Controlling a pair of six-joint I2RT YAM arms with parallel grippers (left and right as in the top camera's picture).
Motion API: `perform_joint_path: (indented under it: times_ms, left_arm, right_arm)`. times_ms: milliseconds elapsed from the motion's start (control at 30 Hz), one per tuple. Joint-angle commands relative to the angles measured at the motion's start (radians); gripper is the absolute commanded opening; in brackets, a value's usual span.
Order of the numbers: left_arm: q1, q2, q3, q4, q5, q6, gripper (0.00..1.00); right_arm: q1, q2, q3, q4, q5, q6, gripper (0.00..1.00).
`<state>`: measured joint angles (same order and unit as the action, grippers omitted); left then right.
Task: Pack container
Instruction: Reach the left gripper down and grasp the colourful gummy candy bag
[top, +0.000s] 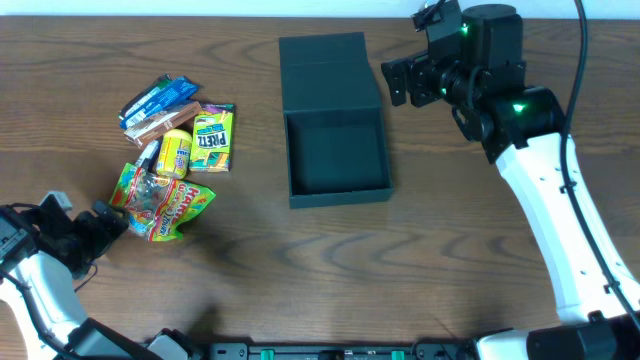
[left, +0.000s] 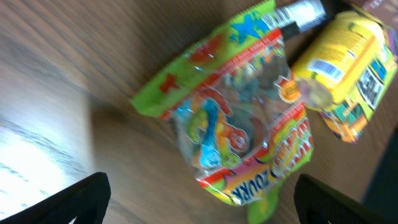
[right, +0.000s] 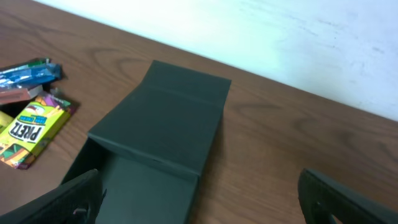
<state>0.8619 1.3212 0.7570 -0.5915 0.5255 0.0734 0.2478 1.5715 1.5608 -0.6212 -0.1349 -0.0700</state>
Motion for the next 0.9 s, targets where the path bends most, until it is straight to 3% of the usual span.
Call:
perform_joint_path:
  times_ms: [0, 167, 467, 867]
  left_arm:
    - [0.022, 0.014, 0.016, 0.025, -0.065, 0.024, 0.95]
    - [0.021, 0.085, 0.016, 0.084, -0.034, 0.025, 0.95]
    - [0.022, 0.268, 0.016, 0.209, 0.183, 0.065, 0.95]
    - [0.036, 0.437, 0.016, 0.269, 0.348, 0.121, 0.95]
  right_arm:
    - [-0.005, -0.006, 0.010, -0.013, -0.012, 0.002, 0.99]
    - [-0.005, -0.006, 0.010, -0.016, -0.012, 0.003, 0.99]
    - [-0.005, -0.006, 0.010, -0.017, -0.013, 0.032, 0.99]
    - [-0.005, -0.006, 0.010, -0.014, -0.017, 0.053, 0.99]
